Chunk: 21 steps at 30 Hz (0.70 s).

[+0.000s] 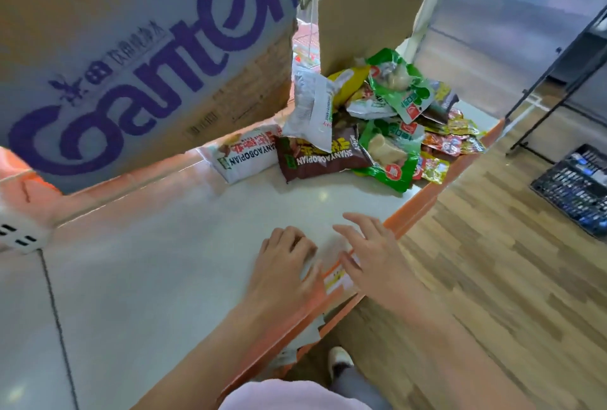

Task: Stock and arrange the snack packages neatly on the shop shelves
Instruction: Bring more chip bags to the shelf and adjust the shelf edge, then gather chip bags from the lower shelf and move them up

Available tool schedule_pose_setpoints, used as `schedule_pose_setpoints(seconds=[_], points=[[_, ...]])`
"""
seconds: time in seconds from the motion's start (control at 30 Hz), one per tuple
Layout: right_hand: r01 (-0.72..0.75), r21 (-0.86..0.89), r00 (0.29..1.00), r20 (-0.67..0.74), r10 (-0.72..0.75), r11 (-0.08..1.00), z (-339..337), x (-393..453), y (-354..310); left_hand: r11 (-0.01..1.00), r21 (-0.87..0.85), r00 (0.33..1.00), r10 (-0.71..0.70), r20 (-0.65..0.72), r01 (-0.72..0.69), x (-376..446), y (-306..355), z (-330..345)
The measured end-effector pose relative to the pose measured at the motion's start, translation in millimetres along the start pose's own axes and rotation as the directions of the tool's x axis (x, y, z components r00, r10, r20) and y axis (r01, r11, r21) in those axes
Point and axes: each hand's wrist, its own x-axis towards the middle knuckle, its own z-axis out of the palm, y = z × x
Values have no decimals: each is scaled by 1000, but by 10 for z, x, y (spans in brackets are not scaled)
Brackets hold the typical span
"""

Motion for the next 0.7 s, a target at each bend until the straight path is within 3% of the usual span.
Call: schedule_pose_setpoints(seconds=[0.2, 0.27, 0.33, 0.43, 0.57, 0.7], points=[[162, -16, 986, 46, -161, 987, -82, 644, 273, 984, 83, 979, -142, -143, 155, 45, -119, -67], [195, -21, 981, -7, -195, 981, -126, 880, 369, 974, 122, 971, -171, -166, 192, 56, -94, -64], [167, -10, 984, -56, -167, 986, -152, 1129, 449, 962, 167, 967, -184, -176, 214, 101, -61, -41], [130, -71, 992, 4, -130, 989, -90, 1381, 585, 937, 216, 953, -235, -192, 274, 230, -10, 5], [234, -188, 972, 8, -236, 954, -117, 1516, 622, 919, 132, 917, -342, -206, 373, 548, 119, 27], [348, -187, 937, 34, -348, 919, -202, 1425, 660, 944, 84, 898, -272, -346, 318, 1021, 298, -66]])
